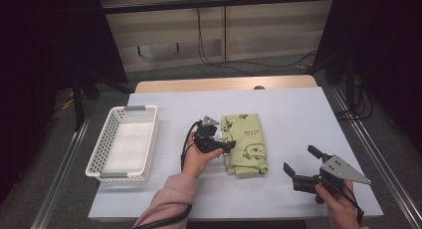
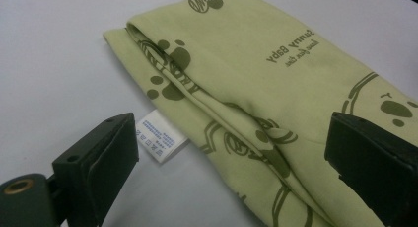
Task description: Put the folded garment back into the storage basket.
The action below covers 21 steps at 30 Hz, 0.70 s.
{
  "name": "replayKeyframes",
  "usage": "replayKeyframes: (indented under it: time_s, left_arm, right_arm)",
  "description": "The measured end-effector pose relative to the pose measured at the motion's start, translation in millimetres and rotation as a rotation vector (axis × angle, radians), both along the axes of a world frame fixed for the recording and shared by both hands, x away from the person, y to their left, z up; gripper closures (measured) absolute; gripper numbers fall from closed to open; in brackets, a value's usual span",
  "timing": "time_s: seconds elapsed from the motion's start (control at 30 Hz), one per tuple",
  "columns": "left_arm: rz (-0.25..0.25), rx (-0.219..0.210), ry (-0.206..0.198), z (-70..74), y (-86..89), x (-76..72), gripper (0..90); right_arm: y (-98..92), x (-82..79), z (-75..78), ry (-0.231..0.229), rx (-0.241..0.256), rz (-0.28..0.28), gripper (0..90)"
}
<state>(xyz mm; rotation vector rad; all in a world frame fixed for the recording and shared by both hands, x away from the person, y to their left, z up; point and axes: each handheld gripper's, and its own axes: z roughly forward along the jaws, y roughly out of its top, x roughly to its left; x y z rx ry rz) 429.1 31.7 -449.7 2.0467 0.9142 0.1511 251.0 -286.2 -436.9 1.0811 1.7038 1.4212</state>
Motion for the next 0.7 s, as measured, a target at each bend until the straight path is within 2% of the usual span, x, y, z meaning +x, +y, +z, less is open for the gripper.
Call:
replayKeyframes:
  time_s: [0.03, 0.07, 0.1, 0.17, 0.2, 0.23, 0.3, 0.33, 0.4, 0.43, 0.47, 0.5, 0.53, 0.57, 0.67, 0.7]
  left_arm:
    - [-0.022, 0.039, -0.003, -0.1, 1.0, 1.5, 6.5]
    - [-0.015, 0.034, 0.014, -1.2, -0.7, 2.2, 6.7]
    - [-0.017, 0.053, 0.011, -1.1, -1.1, 3.1, 6.7]
    - [0.013, 0.021, 0.043, -3.0, -5.3, 3.2, 7.9]
    - [-0.008, 0.055, 0.041, -2.7, -4.8, 4.6, 8.7]
    - [0.004, 0.061, 0.044, -4.3, -6.6, 4.9, 10.7]
    - [0.012, 0.060, 0.053, -4.9, -7.2, 5.1, 11.7]
    - [0.036, 0.043, 0.058, -7.8, -9.2, 5.6, 11.7]
    - [0.026, 0.052, 0.057, -8.1, -9.8, 6.0, 10.4]
    - [0.049, 0.034, 0.063, -8.2, -12.9, 4.9, 10.5]
    - [0.035, 0.045, 0.064, -7.7, -13.0, 5.2, 11.1]
    - [0.009, 0.051, 0.074, -6.1, -13.1, 5.4, 13.4]
    - [0.011, 0.000, 0.092, -6.5, -16.3, 4.4, 18.7]
    - [-0.016, 0.037, 0.087, -5.3, -19.4, 3.8, 26.6]
    - [-0.014, 0.046, 0.097, -4.0, -23.0, 3.1, 31.8]
    - [-0.003, 0.024, 0.109, -3.8, -24.9, 2.7, 34.9]
  right_arm:
    - [0.1, -0.1, 0.0, 0.003, -0.002, -0.003, 0.9]
    - [0.2, 0.0, 0.0, 0.000, 0.000, 0.001, 0.9]
    - [0.2, 0.0, 0.0, 0.000, 0.000, 0.001, 0.9]
    - [0.2, -0.3, 0.4, 0.001, -0.003, 0.000, 0.9]
    - [0.2, -0.3, 0.4, 0.001, -0.003, -0.001, 0.9]
    - [0.2, -0.3, 0.4, 0.000, -0.003, -0.001, 0.9]
    - [0.2, -0.4, 0.4, 0.001, -0.002, -0.001, 0.9]
    - [0.1, -0.4, 0.5, 0.001, -0.001, -0.001, 0.9]
    - [0.0, -0.3, 0.6, -0.001, -0.003, 0.000, 0.9]
    - [0.0, -0.3, 0.6, -0.001, -0.003, 0.000, 0.9]
    - [0.1, -0.4, 0.6, -0.001, -0.004, 0.001, 0.9]
    - [0.2, -0.4, 0.6, -0.001, -0.003, 0.002, 0.9]
    - [0.4, -0.4, 0.6, 0.000, -0.002, 0.002, 0.9]
    - [0.7, 0.1, 0.4, -0.002, -0.002, 0.010, 0.9]
    - [0.9, 0.0, 0.6, -0.002, -0.004, 0.009, 0.9]
    - [1.0, 0.0, 0.6, -0.002, -0.003, 0.009, 0.9]
